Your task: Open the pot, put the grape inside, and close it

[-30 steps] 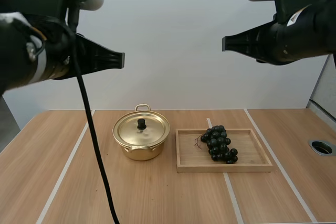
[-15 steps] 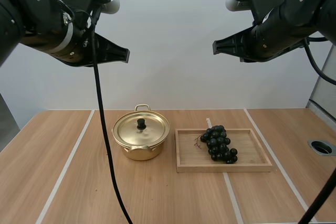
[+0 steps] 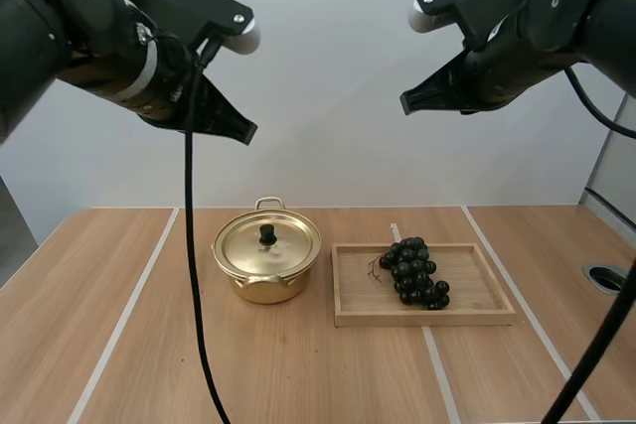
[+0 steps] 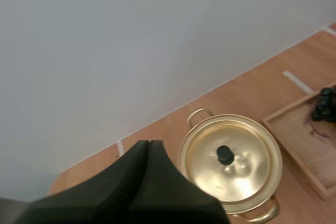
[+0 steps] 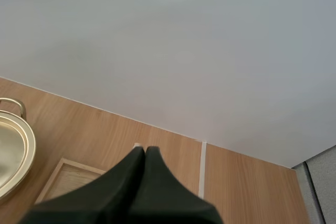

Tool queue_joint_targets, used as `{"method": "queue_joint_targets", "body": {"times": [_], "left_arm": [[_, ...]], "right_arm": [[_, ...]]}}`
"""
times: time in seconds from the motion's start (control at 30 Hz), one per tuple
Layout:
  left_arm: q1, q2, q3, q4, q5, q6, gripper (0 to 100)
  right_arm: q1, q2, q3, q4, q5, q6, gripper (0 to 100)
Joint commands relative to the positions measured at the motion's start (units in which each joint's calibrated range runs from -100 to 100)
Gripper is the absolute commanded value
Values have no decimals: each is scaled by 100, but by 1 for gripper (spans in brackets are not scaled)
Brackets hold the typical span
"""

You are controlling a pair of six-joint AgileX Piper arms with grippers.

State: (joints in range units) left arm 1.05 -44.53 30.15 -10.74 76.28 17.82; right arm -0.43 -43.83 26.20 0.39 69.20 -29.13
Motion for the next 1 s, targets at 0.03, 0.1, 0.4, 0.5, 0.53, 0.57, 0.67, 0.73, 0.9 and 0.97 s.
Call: {"method": "queue_joint_targets", "body": {"times": [0.03, 0.1, 0.4, 0.5, 0.53, 0.57, 0.67, 0.73, 0.9, 0.97], "left_arm": [[-13, 704, -37, -659, 33, 662, 30], [-23, 1008, -37, -659, -18, 786, 62], [-169, 2269, -37, -774, -135, 1213, 100], [-394, 2617, -37, -704, -246, 1213, 100], [-474, 2733, -37, -681, -335, 1204, 100], [-532, 2825, -37, -647, -436, 1188, 100], [-644, 3164, -37, -526, -674, 1056, 100], [-651, 3402, -37, -490, -738, 987, 100], [-651, 3800, -37, -437, -773, 953, 100], [-651, 3909, -52, -437, -774, 915, 100]], "right_arm": [[8, 333, -58, 34, 83, -118, 54], [8, 497, -58, 50, 83, -188, 99], [8, 1379, -58, 98, 606, -224, 100], [8, 1629, -58, 199, 606, -224, 100], [8, 1703, -58, 257, 606, -235, 100], [8, 1770, -58, 270, 606, -235, 100], [8, 1896, -58, 278, 606, -235, 100], [8, 1924, -58, 278, 624, -235, 100], [8, 1923, -58, 278, 609, -235, 100], [8, 1923, -58, 295, 609, -235, 100]]}}
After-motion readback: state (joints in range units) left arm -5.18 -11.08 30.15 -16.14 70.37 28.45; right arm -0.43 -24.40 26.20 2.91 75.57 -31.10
